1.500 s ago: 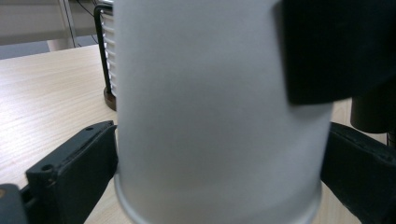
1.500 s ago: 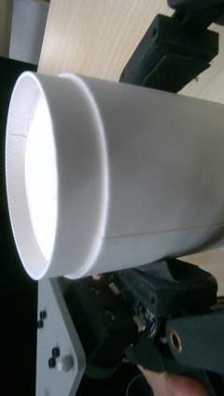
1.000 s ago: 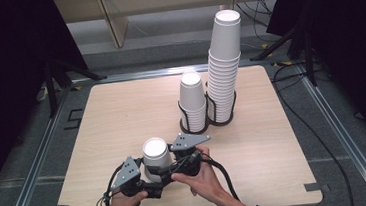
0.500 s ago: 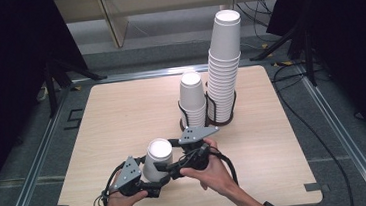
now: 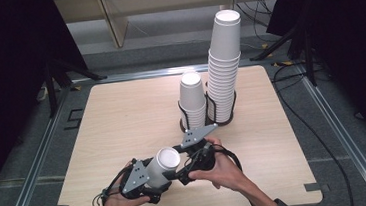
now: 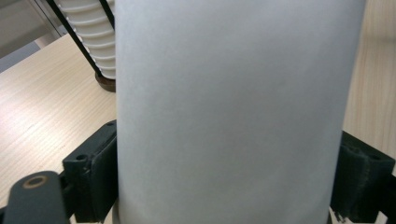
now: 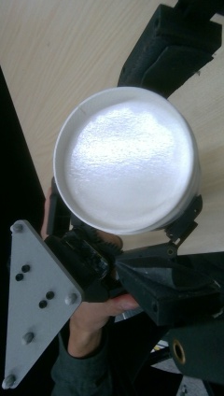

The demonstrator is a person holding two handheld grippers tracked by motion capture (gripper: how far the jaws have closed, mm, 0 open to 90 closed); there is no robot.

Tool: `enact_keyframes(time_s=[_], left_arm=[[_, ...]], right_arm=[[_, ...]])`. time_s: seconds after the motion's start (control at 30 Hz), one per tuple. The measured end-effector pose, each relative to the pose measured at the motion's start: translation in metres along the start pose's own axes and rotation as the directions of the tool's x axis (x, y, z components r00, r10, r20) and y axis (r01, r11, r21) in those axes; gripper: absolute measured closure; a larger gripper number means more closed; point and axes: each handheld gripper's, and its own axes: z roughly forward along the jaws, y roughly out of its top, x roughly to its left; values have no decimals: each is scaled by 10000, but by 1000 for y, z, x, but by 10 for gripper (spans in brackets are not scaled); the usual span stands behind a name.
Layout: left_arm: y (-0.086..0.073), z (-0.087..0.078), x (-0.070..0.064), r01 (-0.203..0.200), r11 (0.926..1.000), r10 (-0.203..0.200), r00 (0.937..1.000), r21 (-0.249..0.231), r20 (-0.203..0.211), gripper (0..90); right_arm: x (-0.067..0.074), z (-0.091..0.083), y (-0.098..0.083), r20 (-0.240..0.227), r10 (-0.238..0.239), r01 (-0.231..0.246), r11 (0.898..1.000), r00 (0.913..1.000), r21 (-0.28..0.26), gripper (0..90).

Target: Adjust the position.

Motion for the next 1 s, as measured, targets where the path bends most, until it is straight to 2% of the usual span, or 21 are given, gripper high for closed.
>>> enact_keyframes(time_s=[0.03,0.07,0.1,0.13,0.17,0.2,0.27,0.3,0.4,0.57,0.6,0.67,0.73,0.8,0.83,0.87,0.9,0.97,1.0], left_arm=[[0,1,-1,-35,10000,35,10000,-27,21,123],[1,0,-1,-179,9998,178,9998,106,62,123],[1,2,-2,-65,10000,65,9999,2,128,123],[0,2,-3,-191,9998,190,9998,20,89,124],[1,2,-4,-220,9996,217,9996,173,181,124],[1,2,-5,-297,9993,292,9993,226,216,125],[1,2,-6,-580,9972,570,9981,465,218,126],[1,3,-7,-524,9980,514,9983,366,258,126],[2,3,-8,-762,9960,745,9965,472,366,126],[3,3,-10,-1018,9927,991,9941,648,438,126],[3,4,-11,-1003,9929,974,9942,643,467,126],[3,3,-12,-1109,9915,1077,9929,680,497,126],[3,3,-12,-1156,9908,1120,9922,697,539,126],[3,4,-11,-1113,9917,1081,9929,649,503,124],[2,5,-11,-1063,9932,1040,9933,464,498,117],[2,5,-11,-969,9947,951,9943,355,481,107],[1,5,-10,-937,9952,925,9948,276,418,98],[0,4,-9,-616,9977,627,9973,-287,372,81],[-1,4,-8,-540,9967,557,9980,-606,283,73]], right_arm=[[-1,1,0,-115,-156,156,9999,9998,31,157],[-2,2,-1,-91,-123,124,9999,9999,100,157],[-2,2,-1,-118,-176,177,9997,9998,137,157],[-2,3,-2,-133,-165,167,9997,9998,182,158],[-2,3,-2,-196,-81,87,9996,9998,280,158],[-3,4,-3,-123,-226,230,9993,9997,308,159],[-3,5,-4,-217,-158,166,9990,9996,405,161],[-3,5,-4,-209,-179,187,9990,9996,410,162],[-3,7,-5,-282,-241,257,9980,9993,576,169],[-4,9,-6,-434,-195,226,9971,9989,728,191],[-3,9,-7,-439,59,-21,9962,9990,868,194],[-3,10,-8,-495,143,-94,9951,9987,985,208],[-5,11,-8,-511,-198,245,9954,9985,928,224],[-5,11,-8,-490,-105,149,9957,9987,917,227],[-5,10,-8,-463,-114,158,9953,9989,956,229],[-3,9,-8,-431,215,-166,9938,9988,1097,232],[-4,9,-7,-397,55,-16,9952,9992,982,235],[-5,6,-5,-375,25,8,9962,9993,875,239],[-5,4,-4,-354,126,-98,9968,9993,790,240]])
